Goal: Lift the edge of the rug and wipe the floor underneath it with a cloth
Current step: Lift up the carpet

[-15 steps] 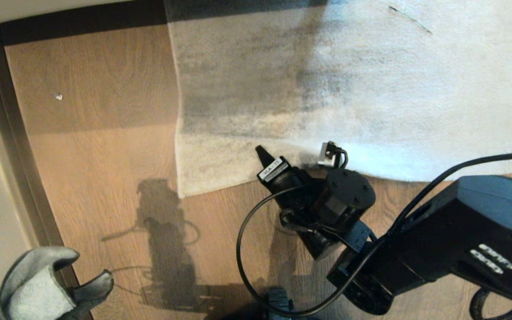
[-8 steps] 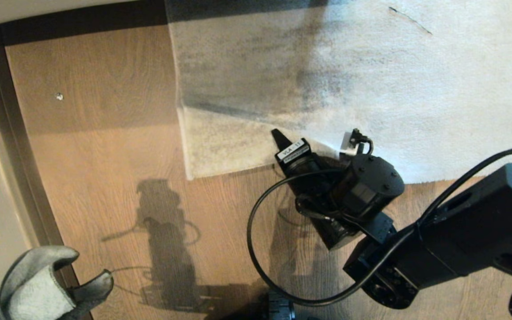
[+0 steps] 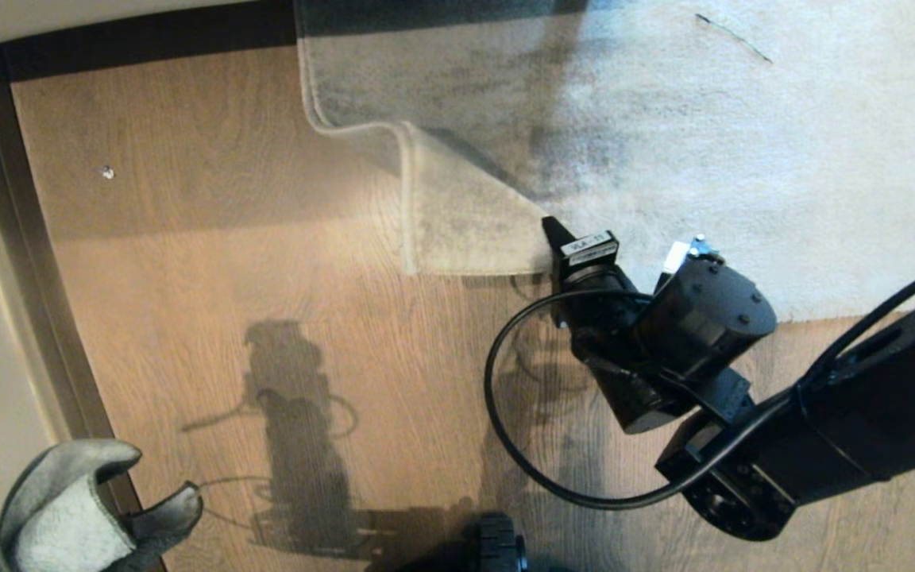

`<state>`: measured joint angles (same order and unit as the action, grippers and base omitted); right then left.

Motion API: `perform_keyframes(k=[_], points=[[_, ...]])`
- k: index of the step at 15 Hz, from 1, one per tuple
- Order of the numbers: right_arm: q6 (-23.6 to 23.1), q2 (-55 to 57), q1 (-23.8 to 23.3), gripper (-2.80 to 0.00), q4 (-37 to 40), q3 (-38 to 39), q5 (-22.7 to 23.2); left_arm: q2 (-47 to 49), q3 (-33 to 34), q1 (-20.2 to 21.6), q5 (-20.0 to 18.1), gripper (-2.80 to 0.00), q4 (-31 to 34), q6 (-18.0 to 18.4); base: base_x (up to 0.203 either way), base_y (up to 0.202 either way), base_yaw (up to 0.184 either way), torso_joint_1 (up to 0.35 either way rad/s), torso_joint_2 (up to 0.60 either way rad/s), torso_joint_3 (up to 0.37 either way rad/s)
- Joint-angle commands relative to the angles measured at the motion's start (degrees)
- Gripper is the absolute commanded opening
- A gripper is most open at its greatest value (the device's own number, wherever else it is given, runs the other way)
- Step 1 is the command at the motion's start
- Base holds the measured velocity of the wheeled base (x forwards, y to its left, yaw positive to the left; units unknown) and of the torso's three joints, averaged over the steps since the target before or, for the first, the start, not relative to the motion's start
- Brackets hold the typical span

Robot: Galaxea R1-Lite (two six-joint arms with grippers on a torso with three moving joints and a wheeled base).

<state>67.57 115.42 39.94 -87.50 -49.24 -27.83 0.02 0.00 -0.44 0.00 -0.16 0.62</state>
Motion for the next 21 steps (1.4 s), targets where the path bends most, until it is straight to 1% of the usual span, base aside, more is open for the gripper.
perform_keyframes(k=[1, 3, 6, 12, 18, 21], points=[[1.86, -2.60, -2.41, -2.80, -2.21, 0.25, -0.46, -0.02, 0.00, 0.00, 0.00, -2.80, -0.02, -0.01, 0.000, 0.000, 0.000, 0.000, 0.00, 0.000], [3.57, -4.97, -3.05, -2.80, -2.22, 0.35, -0.14, -0.02, 0.00, 0.00, 0.00, -2.80, -0.02, -0.01, 0.000, 0.000, 0.000, 0.000, 0.00, 0.000], [8.72, -9.24, -2.95, -2.80, -2.23, 0.41, 0.04, -0.02, 0.00, 0.00, 0.00, -2.80, -0.02, -0.01, 0.000, 0.000, 0.000, 0.000, 0.00, 0.000], [10.25, -12.29, -2.94, -2.80, -2.23, 0.42, 1.24, -0.02, 0.00, 0.00, 0.00, -2.80, -0.02, -0.01, 0.000, 0.000, 0.000, 0.000, 0.00, 0.000], [10.47, -13.47, -2.94, -2.80, -2.23, 1.70, 1.46, -0.02, 0.00, 0.00, 0.00, -2.80, -0.02, -0.01, 0.000, 0.000, 0.000, 0.000, 0.00, 0.000], [10.47, -13.29, -2.85, -2.80, -2.23, 1.52, 2.72, -0.02, 0.00, 0.00, 0.00, -2.80, -0.02, -0.01, 0.000, 0.000, 0.000, 0.000, 0.00, 0.000]])
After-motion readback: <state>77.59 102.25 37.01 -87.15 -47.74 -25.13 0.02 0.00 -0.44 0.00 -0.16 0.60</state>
